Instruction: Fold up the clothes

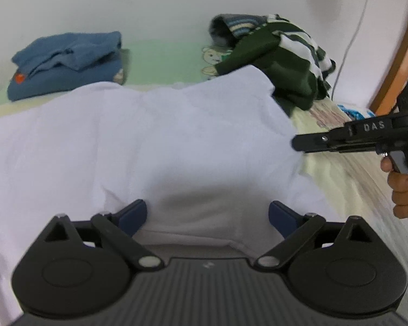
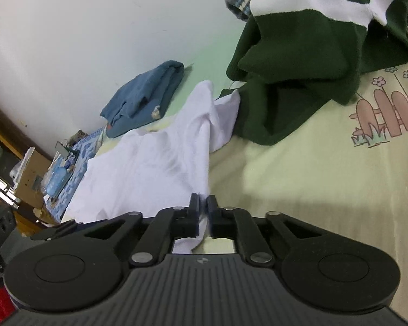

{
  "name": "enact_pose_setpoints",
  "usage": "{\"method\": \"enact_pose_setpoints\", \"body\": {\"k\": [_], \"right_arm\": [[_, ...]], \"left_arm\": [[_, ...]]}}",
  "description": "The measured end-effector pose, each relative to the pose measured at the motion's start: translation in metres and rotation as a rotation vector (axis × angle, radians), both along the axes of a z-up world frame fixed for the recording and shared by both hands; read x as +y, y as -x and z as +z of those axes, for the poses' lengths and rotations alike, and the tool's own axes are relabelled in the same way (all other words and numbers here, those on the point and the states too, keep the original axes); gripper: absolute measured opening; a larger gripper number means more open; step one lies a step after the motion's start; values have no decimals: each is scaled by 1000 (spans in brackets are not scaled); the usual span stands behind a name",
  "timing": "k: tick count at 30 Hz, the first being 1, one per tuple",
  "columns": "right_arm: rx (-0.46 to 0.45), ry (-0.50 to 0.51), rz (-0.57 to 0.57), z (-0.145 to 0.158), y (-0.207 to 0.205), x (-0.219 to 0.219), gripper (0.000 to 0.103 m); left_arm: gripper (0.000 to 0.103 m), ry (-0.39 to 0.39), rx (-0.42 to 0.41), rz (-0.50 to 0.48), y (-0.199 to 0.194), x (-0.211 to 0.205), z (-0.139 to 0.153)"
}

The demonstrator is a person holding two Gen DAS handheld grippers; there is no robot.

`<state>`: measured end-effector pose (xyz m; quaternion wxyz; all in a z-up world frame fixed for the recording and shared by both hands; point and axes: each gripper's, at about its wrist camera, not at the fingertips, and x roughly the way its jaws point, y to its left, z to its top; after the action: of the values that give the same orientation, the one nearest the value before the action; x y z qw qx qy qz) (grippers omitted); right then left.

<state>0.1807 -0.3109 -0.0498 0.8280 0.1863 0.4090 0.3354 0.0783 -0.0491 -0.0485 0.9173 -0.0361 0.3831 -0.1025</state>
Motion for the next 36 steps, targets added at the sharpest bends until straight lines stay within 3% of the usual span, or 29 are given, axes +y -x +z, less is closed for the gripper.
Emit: {"method": "enact_pose_setpoints", "body": {"k": [1,3,8,10,15,20,21,23,28,29,31,36], "right_arm": [[-4,-20,-14,2,2,-2,24],[-6,-34,-16,8,13,-6,33],[0,25,62,20,65,-18,32],[51,44,77,16,96,-26,32],[131,99,34,5,181,-25,32],[176,86,-89,4,244,-34,31],[187,84,-112,4,255,-35,27],[194,96,-158,4,276,-38,2],[138,103,-301,14,316,-39,2],[137,101,-324,14,322,-40,2],[147,146,-355,11,332,-41,21],[140,111,-327,3,353,-52,21]], "left_arm": [[96,1,-2,-5,0,0,1],[96,7,-5,-13,1,0,5],[96,10,-24,-61,6,3,17],[97,-2,-38,-97,4,1,20],[97,1,2,-135,-9,6,9],[97,-3,15,-179,-12,13,2],[97,-10,11,-192,-11,12,1],[97,-19,4,-222,-10,11,0],[99,-59,-9,-262,-7,5,-2],[99,-61,-8,-266,-7,4,-3],[100,-62,-8,-275,-7,2,-3],[100,-82,-19,-294,-6,0,-4]]}}
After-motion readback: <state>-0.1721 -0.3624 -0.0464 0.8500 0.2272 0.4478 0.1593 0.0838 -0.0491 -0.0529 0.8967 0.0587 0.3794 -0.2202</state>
